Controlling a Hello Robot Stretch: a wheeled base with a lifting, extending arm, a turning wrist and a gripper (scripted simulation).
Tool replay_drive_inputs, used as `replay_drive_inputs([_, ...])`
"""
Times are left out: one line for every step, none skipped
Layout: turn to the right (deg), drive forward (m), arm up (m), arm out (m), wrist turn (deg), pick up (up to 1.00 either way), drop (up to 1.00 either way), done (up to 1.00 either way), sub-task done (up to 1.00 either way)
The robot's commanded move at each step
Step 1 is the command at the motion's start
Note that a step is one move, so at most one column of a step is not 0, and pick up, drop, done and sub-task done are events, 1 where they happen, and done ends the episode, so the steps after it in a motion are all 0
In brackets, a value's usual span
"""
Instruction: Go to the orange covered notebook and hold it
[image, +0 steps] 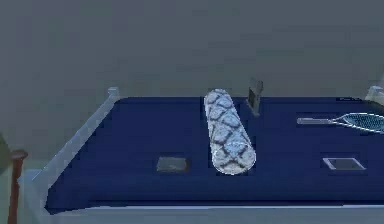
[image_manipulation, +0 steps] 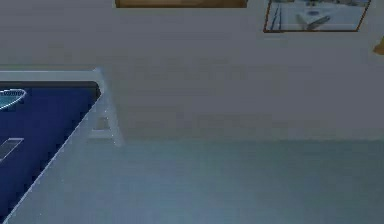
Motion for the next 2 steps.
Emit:
replay_drive_inputs([0.0, 0.30, 0.00, 0.00, 0.0, 0.00, 0.00, 0.00, 0.00])
replay_drive_inputs([-45.0, 0.00, 0.00, 0.00, 0.0, 0.00, 0.00, 0.00, 0.00])
